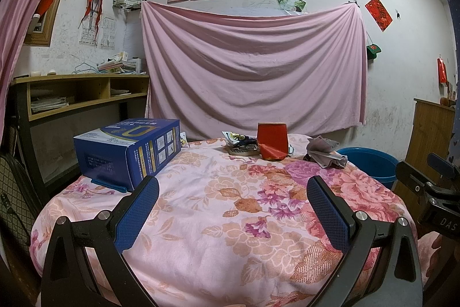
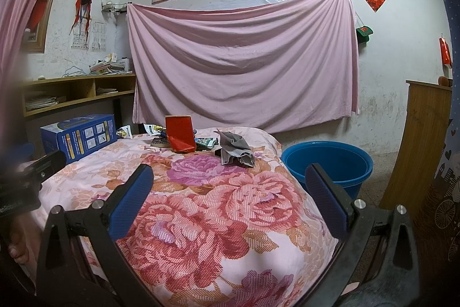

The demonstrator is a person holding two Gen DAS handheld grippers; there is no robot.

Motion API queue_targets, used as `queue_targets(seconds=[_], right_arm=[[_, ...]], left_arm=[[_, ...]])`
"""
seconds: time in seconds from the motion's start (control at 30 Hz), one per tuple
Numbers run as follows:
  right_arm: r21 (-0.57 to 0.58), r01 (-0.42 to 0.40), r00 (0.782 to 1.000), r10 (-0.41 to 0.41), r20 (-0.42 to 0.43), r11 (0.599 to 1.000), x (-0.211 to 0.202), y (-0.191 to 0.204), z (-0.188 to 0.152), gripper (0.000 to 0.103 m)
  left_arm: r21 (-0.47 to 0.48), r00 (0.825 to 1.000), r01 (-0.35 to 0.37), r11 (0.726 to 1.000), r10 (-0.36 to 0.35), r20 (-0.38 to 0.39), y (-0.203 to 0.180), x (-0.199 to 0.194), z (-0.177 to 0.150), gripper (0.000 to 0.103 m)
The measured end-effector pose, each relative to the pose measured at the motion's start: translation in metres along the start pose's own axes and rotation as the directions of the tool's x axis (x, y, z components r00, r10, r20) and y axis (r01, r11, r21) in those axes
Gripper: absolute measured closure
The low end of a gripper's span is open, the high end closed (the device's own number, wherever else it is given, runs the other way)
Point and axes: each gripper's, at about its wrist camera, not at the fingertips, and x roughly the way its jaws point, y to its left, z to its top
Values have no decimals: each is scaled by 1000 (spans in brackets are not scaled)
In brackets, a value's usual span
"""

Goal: Collect trash

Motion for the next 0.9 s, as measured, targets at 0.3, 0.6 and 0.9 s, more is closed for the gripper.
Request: queue_targets(seconds=[0.3, 0.6, 0.9], right_arm=[[0, 3, 1000, -3, 0, 1000, 0, 0, 1, 0], [23, 13, 1000, -13, 8, 1000, 7, -4, -2, 0], [31, 29, 1000, -29, 10, 999, 12, -14, 12, 0]], left_arm=[[1, 1000, -1, 1000, 1, 0, 0, 0, 0, 2], [-34, 1000, -18, 999, 18, 0, 7, 6, 8, 2], [-10, 1000, 0, 1000, -1, -5, 7, 15, 17, 2]])
